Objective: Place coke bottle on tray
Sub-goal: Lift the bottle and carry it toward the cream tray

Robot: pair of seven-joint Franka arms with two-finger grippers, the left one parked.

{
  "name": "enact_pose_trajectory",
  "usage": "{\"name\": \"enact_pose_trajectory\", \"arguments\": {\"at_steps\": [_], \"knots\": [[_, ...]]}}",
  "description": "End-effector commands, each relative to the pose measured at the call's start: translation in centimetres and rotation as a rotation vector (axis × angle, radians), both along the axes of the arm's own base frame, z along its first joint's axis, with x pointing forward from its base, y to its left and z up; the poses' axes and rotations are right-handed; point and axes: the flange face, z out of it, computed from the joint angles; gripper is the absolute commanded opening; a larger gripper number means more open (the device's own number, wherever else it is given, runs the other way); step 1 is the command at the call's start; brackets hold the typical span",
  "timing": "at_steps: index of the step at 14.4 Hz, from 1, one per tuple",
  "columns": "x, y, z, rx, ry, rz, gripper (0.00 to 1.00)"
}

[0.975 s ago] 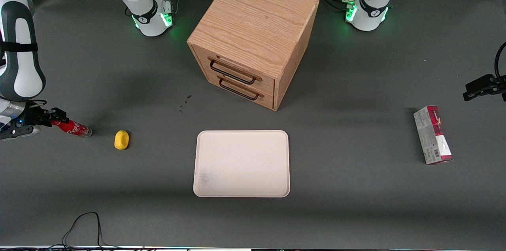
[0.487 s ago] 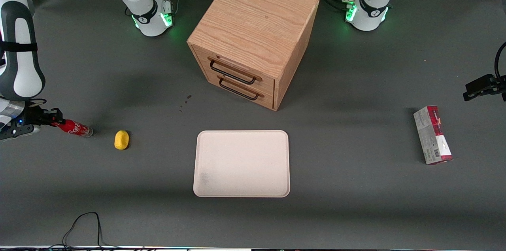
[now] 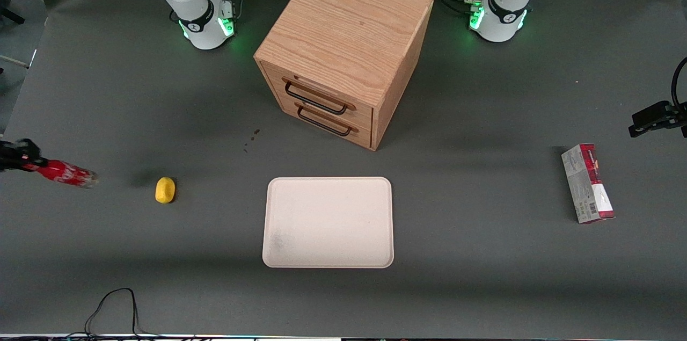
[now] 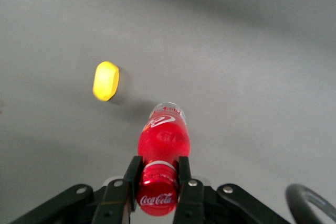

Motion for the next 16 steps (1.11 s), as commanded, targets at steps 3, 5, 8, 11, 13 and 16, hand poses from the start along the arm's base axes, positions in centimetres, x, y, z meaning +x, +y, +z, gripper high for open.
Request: {"name": "enact_pose_trajectory", "arguments": {"at_steps": [3,5,8,11,13,16], "knots": [[-1.7,1.6,12.8,-0.093,0.034,0.048,0.0],[-2.2,3.1,15.4,-0.099,0.033,0.066,0.0],[-1.2,7.8,16.7,-0.109,0.018,0.133,0.0],[0.9,18.2,17.5,-0.122,-0.029,0.161,0.0],[2.4,25.9,16.2,-0.124,-0.039,0.162,0.0],[4.2,37.4,13.2,-0.074,-0.063,0.146,0.0]]}}
